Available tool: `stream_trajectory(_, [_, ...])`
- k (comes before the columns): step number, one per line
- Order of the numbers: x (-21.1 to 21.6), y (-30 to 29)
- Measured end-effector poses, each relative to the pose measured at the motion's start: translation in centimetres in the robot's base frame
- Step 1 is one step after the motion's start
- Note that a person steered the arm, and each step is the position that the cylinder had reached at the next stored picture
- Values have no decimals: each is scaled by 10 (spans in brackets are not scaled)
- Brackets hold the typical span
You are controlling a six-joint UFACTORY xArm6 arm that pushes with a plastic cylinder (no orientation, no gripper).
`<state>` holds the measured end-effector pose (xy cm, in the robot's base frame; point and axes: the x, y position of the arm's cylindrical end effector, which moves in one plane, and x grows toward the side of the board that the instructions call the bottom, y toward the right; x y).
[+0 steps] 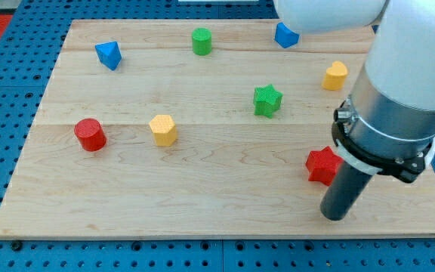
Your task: Push the red star towards the center of the board
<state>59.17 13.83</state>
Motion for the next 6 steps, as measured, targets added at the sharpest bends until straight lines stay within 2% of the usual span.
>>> stream_trajectory(1, [0,-20])
stream_trajectory(3, [0,4])
stream_trajectory(5, [-1,4])
stream_trajectory(6, [-1,25])
